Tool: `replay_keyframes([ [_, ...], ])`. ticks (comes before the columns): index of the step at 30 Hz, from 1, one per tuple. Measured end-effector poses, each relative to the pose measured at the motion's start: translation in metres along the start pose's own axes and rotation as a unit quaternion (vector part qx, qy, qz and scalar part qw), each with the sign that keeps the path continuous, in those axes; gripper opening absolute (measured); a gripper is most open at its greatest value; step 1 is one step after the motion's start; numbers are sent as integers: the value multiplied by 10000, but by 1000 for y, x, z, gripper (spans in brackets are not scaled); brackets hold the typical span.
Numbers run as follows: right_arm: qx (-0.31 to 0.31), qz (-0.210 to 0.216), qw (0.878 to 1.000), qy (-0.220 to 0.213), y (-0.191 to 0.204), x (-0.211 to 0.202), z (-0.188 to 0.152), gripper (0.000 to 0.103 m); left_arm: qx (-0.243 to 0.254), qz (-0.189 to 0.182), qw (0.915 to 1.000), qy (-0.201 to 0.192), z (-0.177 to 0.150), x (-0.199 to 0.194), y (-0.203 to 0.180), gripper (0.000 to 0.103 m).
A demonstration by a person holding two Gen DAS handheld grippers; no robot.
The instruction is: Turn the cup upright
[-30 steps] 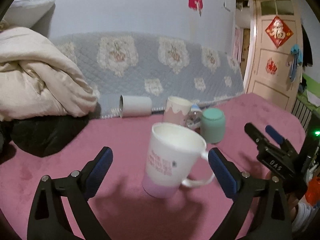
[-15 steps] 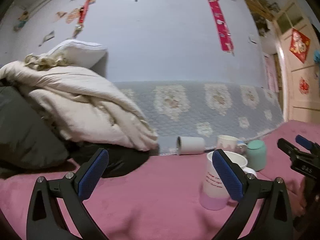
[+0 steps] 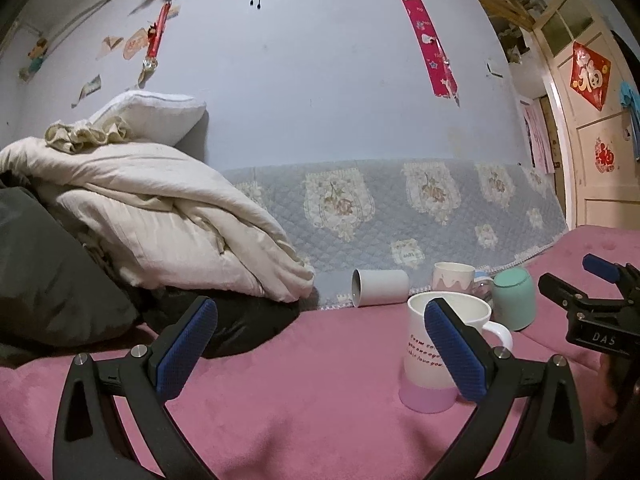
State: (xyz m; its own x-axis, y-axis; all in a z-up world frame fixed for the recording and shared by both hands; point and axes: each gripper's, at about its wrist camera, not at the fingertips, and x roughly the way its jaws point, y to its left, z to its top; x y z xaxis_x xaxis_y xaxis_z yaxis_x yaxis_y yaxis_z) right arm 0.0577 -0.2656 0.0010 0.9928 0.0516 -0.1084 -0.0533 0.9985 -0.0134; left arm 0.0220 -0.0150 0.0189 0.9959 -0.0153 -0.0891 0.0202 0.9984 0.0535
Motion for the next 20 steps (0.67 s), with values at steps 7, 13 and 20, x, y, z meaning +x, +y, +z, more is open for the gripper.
replay_keyframes([
  [7, 44, -18, 10000, -11, -2, -1, 0, 103, -49, -10, 10000, 54, -1, 1, 1, 103],
  [13, 36, -18, 10000, 5, -2, -1, 0, 103, 50, -32, 9999, 129, -2, 1, -2, 103],
  [20, 31, -19, 10000, 25, -2, 0, -1, 103, 135, -20, 9999, 100, -2, 1, -5, 103],
])
